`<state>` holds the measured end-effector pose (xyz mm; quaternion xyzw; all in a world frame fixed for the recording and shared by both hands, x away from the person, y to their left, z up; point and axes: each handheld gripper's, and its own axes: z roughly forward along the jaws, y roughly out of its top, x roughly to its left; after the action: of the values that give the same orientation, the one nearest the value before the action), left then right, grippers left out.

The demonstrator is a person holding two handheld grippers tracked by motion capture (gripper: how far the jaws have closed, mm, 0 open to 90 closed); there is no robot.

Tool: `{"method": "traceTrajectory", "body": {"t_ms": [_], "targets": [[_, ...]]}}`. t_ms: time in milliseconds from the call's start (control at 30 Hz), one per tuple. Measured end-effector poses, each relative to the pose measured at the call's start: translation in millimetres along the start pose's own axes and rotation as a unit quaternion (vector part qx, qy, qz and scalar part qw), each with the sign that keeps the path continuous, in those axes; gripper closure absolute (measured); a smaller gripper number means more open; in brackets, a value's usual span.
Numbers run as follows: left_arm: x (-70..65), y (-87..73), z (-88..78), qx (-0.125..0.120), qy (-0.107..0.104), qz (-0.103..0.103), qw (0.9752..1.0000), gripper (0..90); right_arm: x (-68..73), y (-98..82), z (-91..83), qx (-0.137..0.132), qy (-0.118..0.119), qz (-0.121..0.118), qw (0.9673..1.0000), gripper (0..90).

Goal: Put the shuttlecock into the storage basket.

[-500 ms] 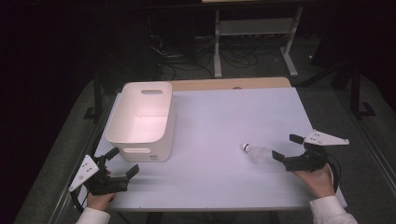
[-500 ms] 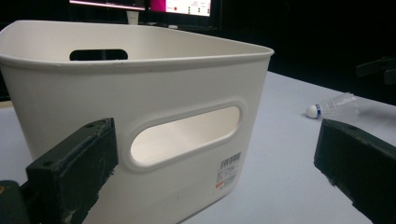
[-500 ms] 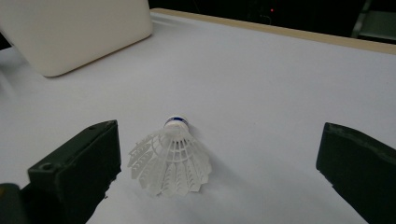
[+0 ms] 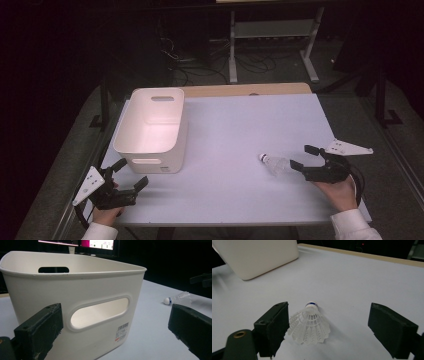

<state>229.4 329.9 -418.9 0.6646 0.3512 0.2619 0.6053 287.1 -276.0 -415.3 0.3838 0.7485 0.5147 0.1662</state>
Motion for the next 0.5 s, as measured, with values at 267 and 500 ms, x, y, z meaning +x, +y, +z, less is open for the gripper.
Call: {"method": "traceTrajectory", "body": {"t_ms": [267,500], "targets": [[-0.6,-0.6,0.5,0.006,0.004,-0.001,1.0000,0.0,1.1,8.8,5.5,0.030,-0.004,-0.009,0.9995,16.3],[-0.4,-0.7,0.2,0.007,0.003,-0.002,1.0000,0.0,-5.1,13.7,11.2,0.058,-0.013,-0.015,0.9981,16.3]]}}
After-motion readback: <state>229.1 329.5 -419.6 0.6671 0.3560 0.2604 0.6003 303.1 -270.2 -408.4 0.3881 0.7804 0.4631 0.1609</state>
